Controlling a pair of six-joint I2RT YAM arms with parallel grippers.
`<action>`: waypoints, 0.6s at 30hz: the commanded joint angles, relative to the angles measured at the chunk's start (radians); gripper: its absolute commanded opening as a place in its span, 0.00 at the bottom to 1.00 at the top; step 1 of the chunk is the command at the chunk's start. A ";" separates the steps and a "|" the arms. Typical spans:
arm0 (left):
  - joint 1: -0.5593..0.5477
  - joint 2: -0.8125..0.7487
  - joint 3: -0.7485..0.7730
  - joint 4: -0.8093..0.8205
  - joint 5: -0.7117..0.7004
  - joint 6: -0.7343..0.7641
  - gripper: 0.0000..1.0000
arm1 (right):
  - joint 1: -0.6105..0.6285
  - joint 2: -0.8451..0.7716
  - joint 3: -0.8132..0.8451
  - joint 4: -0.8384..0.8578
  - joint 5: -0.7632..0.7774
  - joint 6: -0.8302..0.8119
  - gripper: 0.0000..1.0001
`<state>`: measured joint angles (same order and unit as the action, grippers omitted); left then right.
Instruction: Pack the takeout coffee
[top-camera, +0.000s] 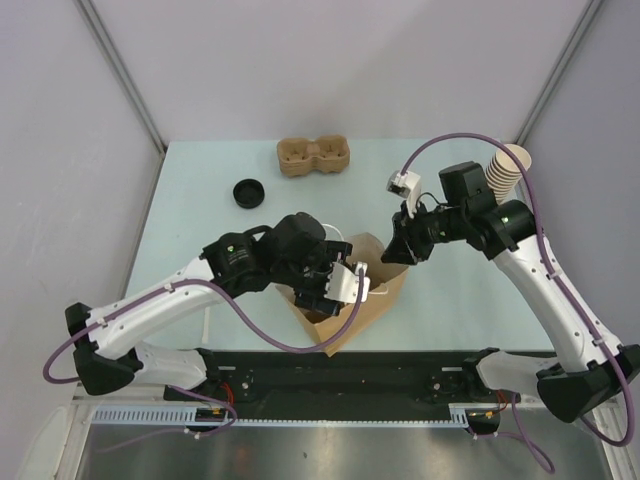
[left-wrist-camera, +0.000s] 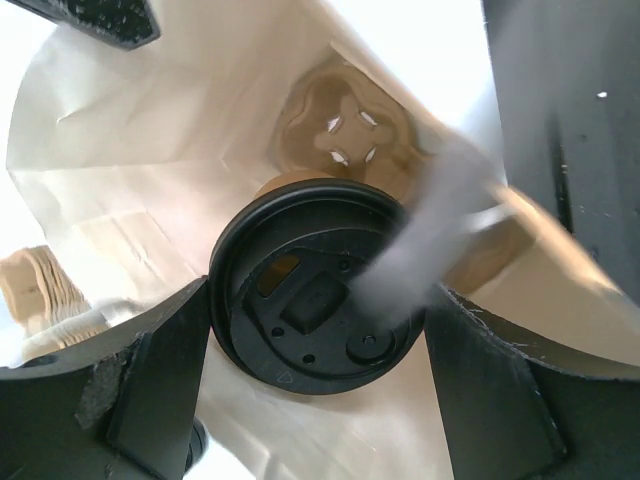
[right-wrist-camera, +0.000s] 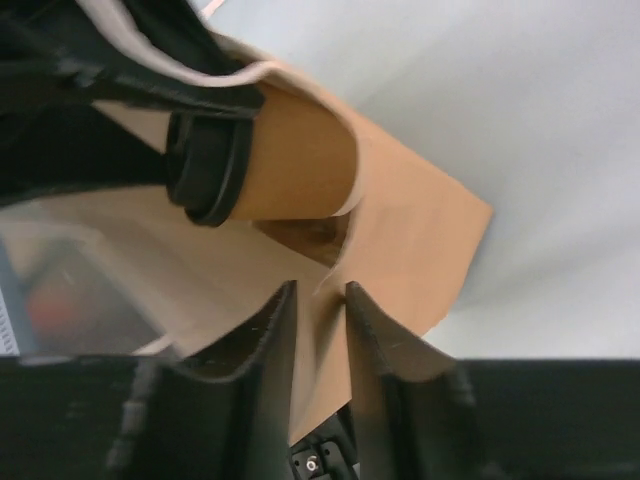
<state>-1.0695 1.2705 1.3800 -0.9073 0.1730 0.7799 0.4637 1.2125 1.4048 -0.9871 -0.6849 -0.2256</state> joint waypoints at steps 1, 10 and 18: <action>-0.003 -0.010 0.024 -0.034 0.098 0.070 0.30 | -0.003 -0.053 0.005 -0.056 -0.113 -0.037 0.46; -0.001 -0.025 0.010 -0.030 0.141 0.091 0.30 | -0.007 -0.011 0.071 0.149 -0.004 -0.064 0.79; 0.003 -0.060 -0.039 0.036 0.135 0.067 0.30 | 0.012 -0.056 0.077 0.154 -0.126 -0.026 0.76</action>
<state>-1.0695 1.2499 1.3487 -0.9188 0.2737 0.8429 0.4614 1.2030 1.4387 -0.8654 -0.7364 -0.2733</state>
